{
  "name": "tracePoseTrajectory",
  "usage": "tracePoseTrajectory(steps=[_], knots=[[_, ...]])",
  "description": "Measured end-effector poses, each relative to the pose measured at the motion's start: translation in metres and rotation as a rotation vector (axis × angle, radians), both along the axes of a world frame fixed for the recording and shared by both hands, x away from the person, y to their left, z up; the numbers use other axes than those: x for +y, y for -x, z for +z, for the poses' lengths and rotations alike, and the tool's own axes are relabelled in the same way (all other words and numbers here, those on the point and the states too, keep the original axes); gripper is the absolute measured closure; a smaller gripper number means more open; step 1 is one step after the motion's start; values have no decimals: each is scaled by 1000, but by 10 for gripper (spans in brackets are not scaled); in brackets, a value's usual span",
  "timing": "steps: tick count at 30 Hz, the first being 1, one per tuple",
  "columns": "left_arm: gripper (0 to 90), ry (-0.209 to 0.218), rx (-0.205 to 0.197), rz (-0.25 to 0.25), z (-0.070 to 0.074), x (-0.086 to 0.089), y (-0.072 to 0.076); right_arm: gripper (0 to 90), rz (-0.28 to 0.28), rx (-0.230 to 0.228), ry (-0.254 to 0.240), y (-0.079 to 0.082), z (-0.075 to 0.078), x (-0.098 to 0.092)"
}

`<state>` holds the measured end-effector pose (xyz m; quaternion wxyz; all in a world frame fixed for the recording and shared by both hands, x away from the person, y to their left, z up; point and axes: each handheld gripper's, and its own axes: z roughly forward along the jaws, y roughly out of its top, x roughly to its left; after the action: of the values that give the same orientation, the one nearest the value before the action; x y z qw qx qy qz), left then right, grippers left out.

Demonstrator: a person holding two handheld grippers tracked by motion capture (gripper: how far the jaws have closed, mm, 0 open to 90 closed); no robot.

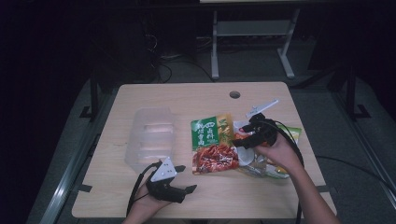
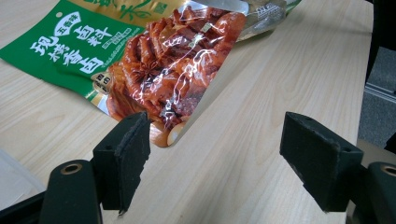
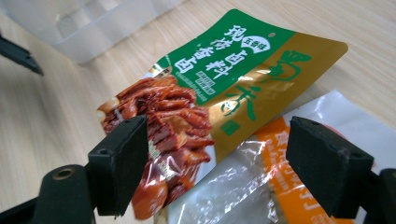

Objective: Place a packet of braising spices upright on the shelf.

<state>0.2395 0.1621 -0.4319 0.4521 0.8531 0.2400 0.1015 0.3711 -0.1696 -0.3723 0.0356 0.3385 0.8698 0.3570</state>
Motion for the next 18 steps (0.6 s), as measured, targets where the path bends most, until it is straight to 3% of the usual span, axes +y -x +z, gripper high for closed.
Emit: tracePoseTrajectory(steps=[14,18], knots=[[247,5,-8,4,1,-3,1,216,-6,39,48,-41,6,16],[247,9,-10,4,1,-3,1,223,-23,68,66,-56,-3,20]])
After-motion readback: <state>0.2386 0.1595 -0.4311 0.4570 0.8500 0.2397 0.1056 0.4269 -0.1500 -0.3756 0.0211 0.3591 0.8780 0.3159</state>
